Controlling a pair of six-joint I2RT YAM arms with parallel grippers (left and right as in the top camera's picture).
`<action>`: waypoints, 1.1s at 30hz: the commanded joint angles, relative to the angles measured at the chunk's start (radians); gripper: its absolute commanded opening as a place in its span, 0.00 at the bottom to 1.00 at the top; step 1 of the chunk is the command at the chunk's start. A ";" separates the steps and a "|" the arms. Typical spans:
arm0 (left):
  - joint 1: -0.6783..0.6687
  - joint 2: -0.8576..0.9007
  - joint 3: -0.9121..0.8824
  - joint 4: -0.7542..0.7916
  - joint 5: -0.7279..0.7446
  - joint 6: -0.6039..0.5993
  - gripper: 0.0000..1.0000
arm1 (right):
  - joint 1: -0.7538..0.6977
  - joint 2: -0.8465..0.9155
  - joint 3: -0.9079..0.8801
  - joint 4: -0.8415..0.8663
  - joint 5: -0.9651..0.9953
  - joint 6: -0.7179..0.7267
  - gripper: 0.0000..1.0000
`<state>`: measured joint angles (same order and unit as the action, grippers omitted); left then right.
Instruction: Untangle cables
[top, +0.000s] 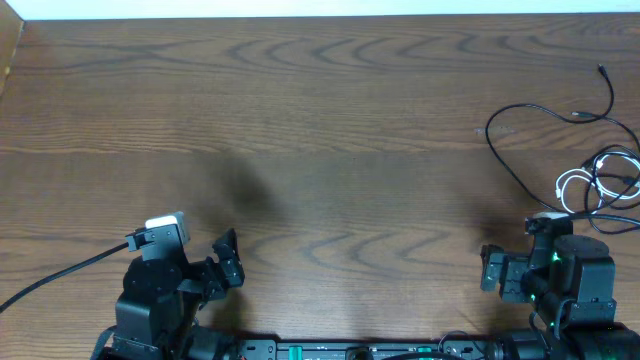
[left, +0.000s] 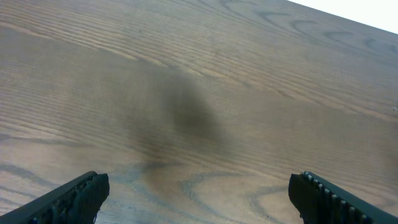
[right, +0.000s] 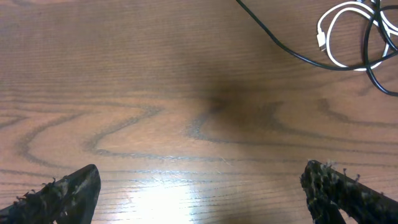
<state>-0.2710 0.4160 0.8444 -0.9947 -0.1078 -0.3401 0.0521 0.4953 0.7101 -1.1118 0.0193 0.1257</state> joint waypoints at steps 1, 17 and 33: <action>-0.003 -0.003 -0.006 -0.003 -0.012 -0.002 0.98 | 0.008 -0.005 -0.005 -0.003 0.008 0.008 0.99; -0.003 -0.003 -0.006 -0.003 -0.012 -0.002 0.98 | 0.010 -0.070 -0.008 0.057 0.058 0.003 0.99; -0.003 -0.003 -0.006 -0.003 -0.013 -0.002 0.98 | 0.010 -0.385 -0.409 0.895 0.023 -0.011 0.99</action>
<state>-0.2710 0.4160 0.8436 -0.9955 -0.1104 -0.3401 0.0528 0.1539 0.3679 -0.3054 0.0502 0.1215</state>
